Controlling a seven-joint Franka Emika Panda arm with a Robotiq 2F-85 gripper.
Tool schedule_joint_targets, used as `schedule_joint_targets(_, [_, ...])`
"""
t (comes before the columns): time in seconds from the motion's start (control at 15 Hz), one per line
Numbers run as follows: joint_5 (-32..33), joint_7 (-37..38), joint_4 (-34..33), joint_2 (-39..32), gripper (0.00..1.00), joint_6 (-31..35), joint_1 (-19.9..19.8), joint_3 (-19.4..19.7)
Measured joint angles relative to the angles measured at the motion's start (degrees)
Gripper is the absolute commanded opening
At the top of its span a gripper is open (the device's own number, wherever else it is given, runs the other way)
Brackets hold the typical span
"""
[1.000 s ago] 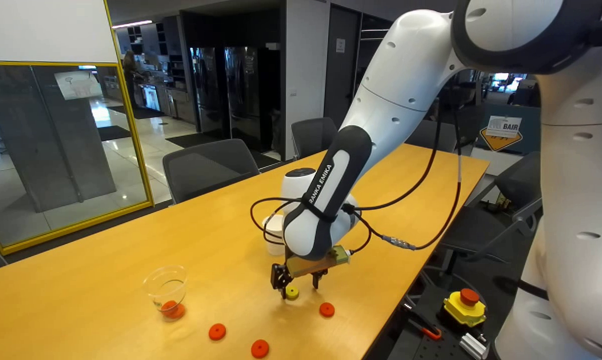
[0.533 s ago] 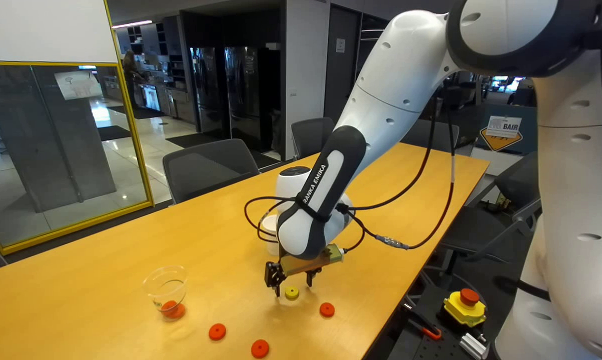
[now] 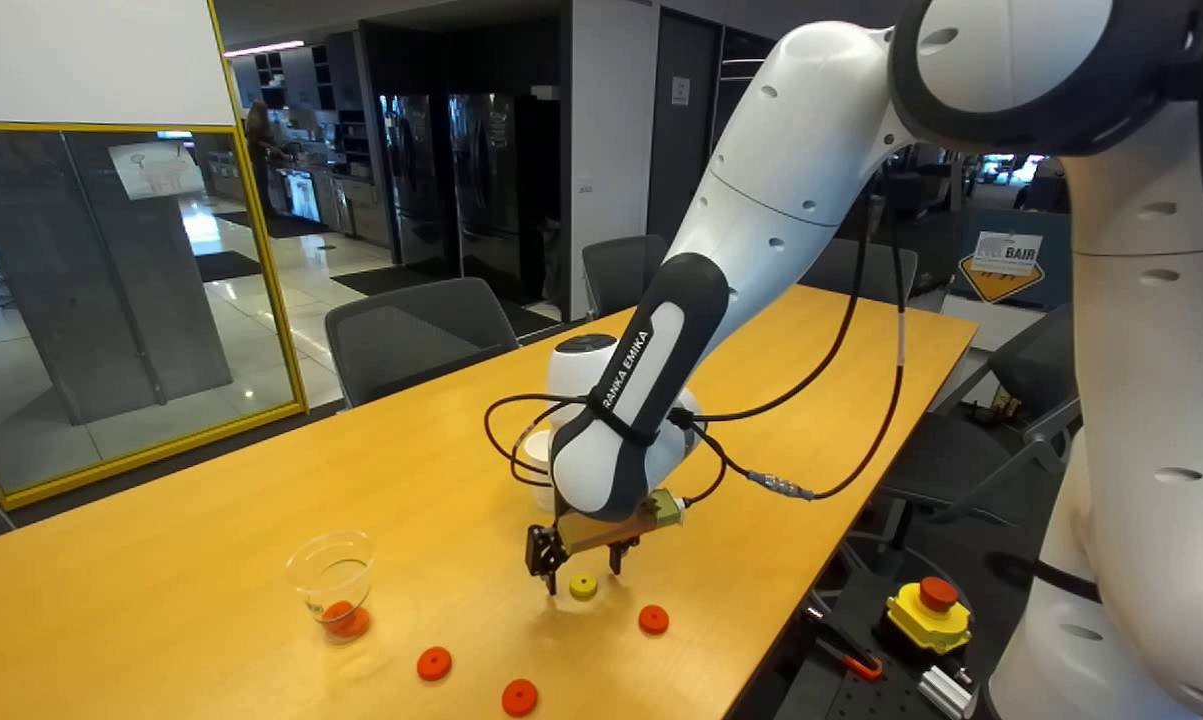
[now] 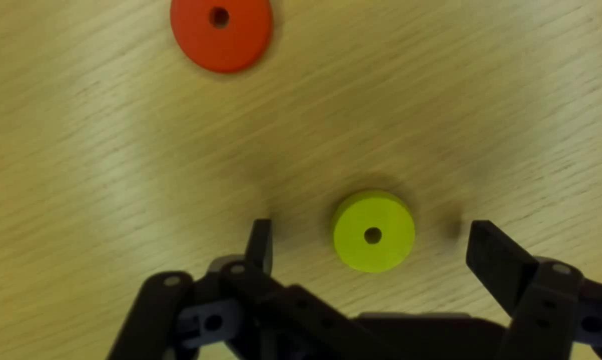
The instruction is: Divide the rings and put some in the white cup and some in the clear cup
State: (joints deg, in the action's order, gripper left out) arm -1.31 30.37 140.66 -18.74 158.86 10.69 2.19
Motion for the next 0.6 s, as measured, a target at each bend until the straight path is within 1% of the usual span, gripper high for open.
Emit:
schedule_joint_targets(0.13, [0.0,0.0,0.0,-0.1,1.0,0.0,0.0,0.0])
schedule_joint_targets(0.2, [0.0,0.0,0.0,-0.1,0.75,0.0,0.0,0.0])
schedule_joint_targets(0.27, [0.0,0.0,0.0,-0.2,0.74,0.0,0.0,0.0])
schedule_joint_targets(0.33, [0.0,0.0,0.0,-0.2,0.68,0.0,0.0,0.0])
schedule_joint_targets(0.53, [0.0,0.0,0.0,-0.2,0.42,0.0,0.0,0.0])
schedule_joint_targets(0.6, [0.0,0.0,-0.1,-0.1,0.36,0.0,0.0,0.0])
